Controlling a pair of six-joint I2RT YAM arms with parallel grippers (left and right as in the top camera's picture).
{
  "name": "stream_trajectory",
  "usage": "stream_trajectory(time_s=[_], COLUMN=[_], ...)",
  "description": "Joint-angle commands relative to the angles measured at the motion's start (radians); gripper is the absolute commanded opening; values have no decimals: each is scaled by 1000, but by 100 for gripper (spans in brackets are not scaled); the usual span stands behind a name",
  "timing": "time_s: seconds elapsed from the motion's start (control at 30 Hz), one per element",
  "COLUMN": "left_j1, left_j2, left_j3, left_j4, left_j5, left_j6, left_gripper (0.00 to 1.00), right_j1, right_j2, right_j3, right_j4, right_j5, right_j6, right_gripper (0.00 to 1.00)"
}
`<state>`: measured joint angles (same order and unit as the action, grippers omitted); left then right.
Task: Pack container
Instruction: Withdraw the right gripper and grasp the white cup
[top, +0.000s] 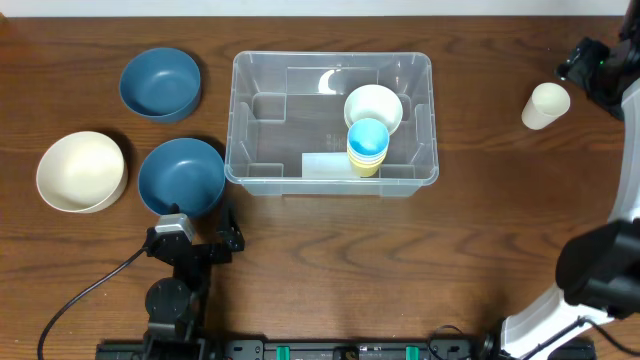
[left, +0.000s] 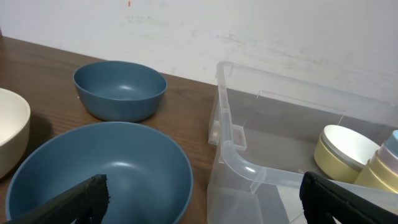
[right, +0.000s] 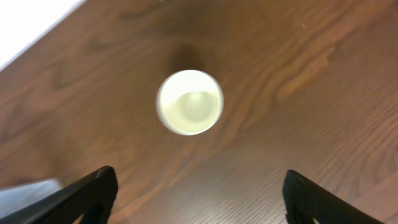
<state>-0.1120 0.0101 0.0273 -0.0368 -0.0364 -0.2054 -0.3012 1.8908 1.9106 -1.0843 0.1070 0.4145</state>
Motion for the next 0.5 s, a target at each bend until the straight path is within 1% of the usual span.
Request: stream_trajectory(time_s=[0.0, 0.13, 0.33, 0.4, 0.47], left_j1=[7, 7, 7, 7, 7], left_j2=[-6, -6, -6, -6, -6], left_j3=[-23, -23, -23, -23, -23], left_j4=[-34, -34, -34, -34, -34], left_j5=[-15, -15, -15, -15, -15], left_j6=[13, 13, 13, 13, 13], left_gripper=[98, 98, 98, 98, 98], right_j1=[-27, -45, -45, -46, -45], right_j2=[94, 196, 289, 304, 312], right_j3=[10, 10, 10, 10, 10], right_j4=[4, 18, 42, 49, 53], right_j5=[-10, -10, -10, -10, -9], right_j6=[3, 3, 26, 26, 26], right_gripper=[88, 87, 84, 81, 74])
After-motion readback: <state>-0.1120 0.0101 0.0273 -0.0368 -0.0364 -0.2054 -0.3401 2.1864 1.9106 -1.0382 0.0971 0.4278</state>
